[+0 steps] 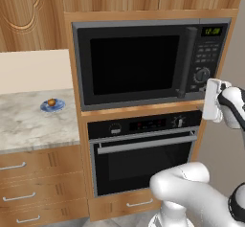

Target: Remove the apple from the bowl and place it on the small plate. Then place the bowl with only the chicken drumstick in the microwave, close the door, and press the start button to microwave the chicken drumstick.

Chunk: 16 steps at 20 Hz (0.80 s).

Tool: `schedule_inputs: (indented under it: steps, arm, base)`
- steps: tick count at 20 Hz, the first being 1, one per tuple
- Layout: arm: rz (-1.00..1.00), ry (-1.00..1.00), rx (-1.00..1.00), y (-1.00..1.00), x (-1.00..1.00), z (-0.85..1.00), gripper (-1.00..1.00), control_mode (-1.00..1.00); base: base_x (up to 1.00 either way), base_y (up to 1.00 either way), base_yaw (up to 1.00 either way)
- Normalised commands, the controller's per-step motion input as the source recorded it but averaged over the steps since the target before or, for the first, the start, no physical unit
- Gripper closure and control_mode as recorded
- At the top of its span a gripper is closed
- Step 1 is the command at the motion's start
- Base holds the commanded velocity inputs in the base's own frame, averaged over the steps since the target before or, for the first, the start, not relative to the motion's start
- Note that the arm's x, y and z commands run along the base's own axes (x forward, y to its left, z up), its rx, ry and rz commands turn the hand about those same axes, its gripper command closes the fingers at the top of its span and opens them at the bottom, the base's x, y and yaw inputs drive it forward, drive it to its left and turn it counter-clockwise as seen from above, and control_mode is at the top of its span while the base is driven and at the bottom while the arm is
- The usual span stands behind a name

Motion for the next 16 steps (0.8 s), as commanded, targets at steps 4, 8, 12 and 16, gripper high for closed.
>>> schedule_inputs:
  steps: [4, 8, 12, 16]
  arm:
    - [0.00, 0.00, 0.00, 0.00, 0.23, -0.10, -1.00, -1.00]
    - [0.00, 0.00, 0.00, 0.00, 0.28, -0.03, -1.00, -1.00]
    - [0.00, 0.00, 0.00, 0.00, 0.29, -0.07, -1.00, -1.00]
    - [0.00, 0.00, 0.00, 0.00, 0.26, -0.13, -1.00, -1.00]
  base:
    - [0.00, 0.00, 0.00]
    - [0.00, 0.00, 0.00]
    - [0.00, 0.00, 0.00]
    - [0.00, 0.00, 0.00]
